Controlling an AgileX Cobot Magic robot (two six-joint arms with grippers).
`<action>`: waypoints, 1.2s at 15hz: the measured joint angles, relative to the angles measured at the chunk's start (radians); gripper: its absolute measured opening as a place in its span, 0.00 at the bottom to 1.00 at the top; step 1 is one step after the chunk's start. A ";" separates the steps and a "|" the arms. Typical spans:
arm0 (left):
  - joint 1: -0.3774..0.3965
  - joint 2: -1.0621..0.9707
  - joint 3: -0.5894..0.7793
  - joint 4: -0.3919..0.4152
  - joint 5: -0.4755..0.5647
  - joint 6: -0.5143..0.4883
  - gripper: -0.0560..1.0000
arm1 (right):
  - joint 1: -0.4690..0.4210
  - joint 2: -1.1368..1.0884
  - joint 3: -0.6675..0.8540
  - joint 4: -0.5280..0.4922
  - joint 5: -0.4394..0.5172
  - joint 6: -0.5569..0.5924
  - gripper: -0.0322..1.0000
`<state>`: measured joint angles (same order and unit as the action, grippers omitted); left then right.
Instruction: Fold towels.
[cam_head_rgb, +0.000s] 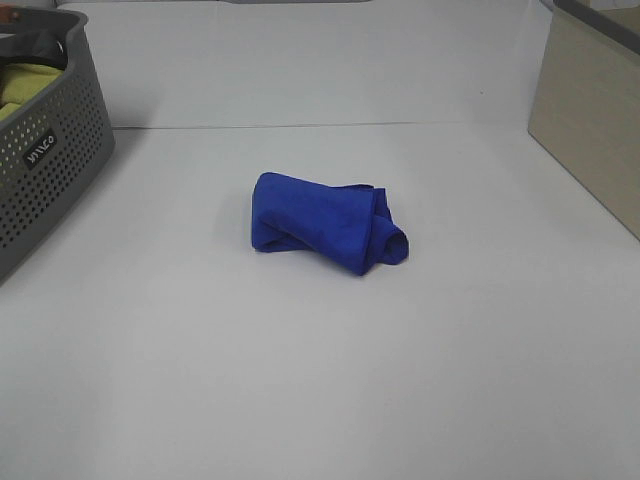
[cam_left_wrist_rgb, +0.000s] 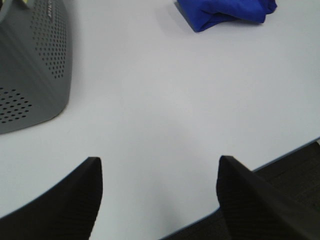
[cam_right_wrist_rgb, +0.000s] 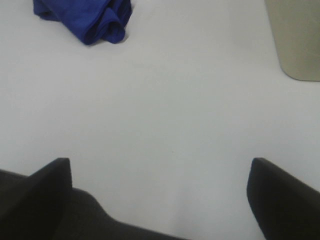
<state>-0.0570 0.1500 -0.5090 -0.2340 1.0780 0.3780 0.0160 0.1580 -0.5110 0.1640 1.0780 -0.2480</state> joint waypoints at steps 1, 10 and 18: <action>0.024 0.000 0.000 0.000 0.000 0.000 0.65 | -0.027 -0.031 0.000 0.000 0.000 0.000 0.89; 0.044 -0.154 0.000 0.000 -0.002 0.000 0.65 | -0.046 -0.164 0.000 0.000 -0.001 0.000 0.89; 0.044 -0.154 0.000 0.000 -0.003 0.000 0.65 | -0.046 -0.164 0.000 0.000 -0.001 0.000 0.89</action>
<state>-0.0130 -0.0040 -0.5090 -0.2340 1.0750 0.3780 -0.0300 -0.0060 -0.5110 0.1640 1.0770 -0.2480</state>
